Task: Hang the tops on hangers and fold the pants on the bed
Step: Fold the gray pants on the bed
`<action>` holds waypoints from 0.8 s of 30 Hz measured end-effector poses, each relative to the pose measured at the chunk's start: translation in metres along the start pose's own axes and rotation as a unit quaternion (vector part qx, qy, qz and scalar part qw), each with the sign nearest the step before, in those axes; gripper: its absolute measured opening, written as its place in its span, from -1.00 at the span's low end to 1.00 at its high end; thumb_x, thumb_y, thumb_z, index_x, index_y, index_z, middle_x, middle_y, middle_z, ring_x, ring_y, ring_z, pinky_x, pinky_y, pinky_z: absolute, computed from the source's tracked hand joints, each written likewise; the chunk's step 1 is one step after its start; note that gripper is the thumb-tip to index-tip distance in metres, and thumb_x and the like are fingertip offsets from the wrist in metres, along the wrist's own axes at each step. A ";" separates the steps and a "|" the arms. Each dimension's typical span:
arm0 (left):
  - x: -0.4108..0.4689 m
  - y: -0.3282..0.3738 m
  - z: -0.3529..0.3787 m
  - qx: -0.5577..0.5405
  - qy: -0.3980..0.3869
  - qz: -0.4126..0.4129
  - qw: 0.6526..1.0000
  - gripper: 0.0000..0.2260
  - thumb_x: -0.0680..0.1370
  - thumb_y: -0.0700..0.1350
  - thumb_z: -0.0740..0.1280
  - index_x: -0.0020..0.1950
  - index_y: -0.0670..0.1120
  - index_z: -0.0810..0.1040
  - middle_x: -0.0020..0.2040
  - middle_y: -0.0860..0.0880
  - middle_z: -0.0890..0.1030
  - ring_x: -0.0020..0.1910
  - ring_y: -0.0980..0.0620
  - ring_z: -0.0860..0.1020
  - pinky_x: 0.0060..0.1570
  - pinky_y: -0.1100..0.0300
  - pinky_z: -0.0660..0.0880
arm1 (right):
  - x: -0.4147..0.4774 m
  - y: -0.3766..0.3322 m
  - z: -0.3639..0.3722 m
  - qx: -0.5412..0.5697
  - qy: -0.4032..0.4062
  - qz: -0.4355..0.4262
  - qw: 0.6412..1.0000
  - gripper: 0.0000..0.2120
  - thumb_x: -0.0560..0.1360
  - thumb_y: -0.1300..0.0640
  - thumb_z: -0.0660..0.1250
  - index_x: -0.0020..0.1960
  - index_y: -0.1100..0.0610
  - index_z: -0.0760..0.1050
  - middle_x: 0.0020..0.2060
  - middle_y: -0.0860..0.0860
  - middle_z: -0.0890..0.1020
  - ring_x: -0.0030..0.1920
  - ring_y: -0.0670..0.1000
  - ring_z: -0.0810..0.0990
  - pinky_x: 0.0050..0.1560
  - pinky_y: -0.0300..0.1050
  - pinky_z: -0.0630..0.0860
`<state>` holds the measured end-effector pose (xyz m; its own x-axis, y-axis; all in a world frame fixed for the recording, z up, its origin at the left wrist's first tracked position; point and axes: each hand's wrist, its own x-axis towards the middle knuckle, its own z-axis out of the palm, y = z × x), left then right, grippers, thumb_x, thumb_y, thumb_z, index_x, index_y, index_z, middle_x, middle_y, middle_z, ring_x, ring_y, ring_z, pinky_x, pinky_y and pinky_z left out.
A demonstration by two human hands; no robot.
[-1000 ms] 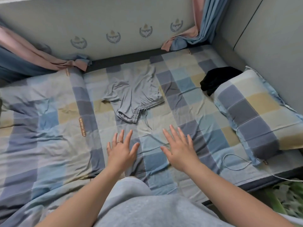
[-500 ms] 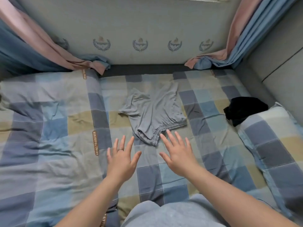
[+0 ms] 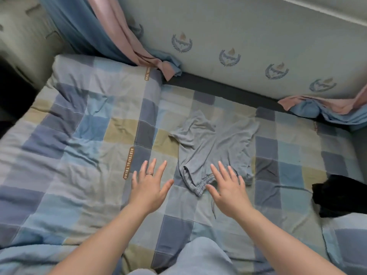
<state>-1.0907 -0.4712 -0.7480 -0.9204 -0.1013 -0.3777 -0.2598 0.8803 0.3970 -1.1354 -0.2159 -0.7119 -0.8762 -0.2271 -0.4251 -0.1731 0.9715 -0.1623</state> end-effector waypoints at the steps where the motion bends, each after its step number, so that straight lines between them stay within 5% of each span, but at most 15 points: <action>1: 0.012 0.001 0.007 -0.007 0.000 -0.014 1.000 -0.41 0.62 0.34 -0.03 0.62 0.23 -0.05 0.66 0.07 -0.09 0.61 0.00 -0.20 0.55 -0.13 -0.12 | 0.016 0.008 0.002 -0.006 -0.008 -0.008 1.000 -0.38 0.64 -0.28 0.01 0.61 -0.21 -0.14 0.62 -0.15 -0.15 0.62 0.01 -0.18 0.55 0.15 -0.13; 10: 0.215 -0.020 0.142 0.048 -0.019 -0.001 0.999 -0.37 0.59 0.36 -0.04 0.62 0.21 -0.08 0.66 0.02 -0.06 0.62 -0.06 -0.13 0.52 -0.10 -0.02 | 0.250 0.085 0.097 -0.056 0.004 -0.067 0.996 -0.35 0.63 -0.28 0.01 0.61 -0.20 -0.18 0.63 -0.13 -0.13 0.62 0.05 -0.12 0.55 0.16 -0.05; 17: 0.424 -0.012 0.215 -0.040 0.056 -0.073 0.995 -0.31 0.59 0.35 0.06 0.63 0.15 -0.09 0.66 0.06 -0.12 0.62 -0.14 -0.17 0.49 -0.35 -0.13 | 0.416 0.108 0.164 -0.095 0.055 -0.125 0.986 -0.33 0.61 -0.25 0.04 0.62 -0.17 -0.17 0.63 -0.08 -0.09 0.62 0.10 -0.10 0.55 0.22 -0.02; 24: 0.455 -0.015 0.262 0.101 0.208 -0.128 0.964 -0.31 0.55 0.37 -0.15 0.63 0.08 -0.01 0.66 0.07 -0.01 0.62 -0.08 -0.08 0.43 -0.45 -0.10 | 0.529 0.094 0.167 -0.116 0.108 -0.225 0.961 -0.25 0.51 -0.37 0.01 0.63 -0.15 -0.05 0.63 -0.03 0.01 0.61 0.15 -0.05 0.52 0.26 -0.01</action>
<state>-1.4286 -0.4094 -1.1449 -0.8821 -0.4677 -0.0568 -0.4707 0.8698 0.1477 -1.5403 -0.2566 -1.1011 -0.7575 -0.6330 -0.1598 -0.6303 0.7729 -0.0736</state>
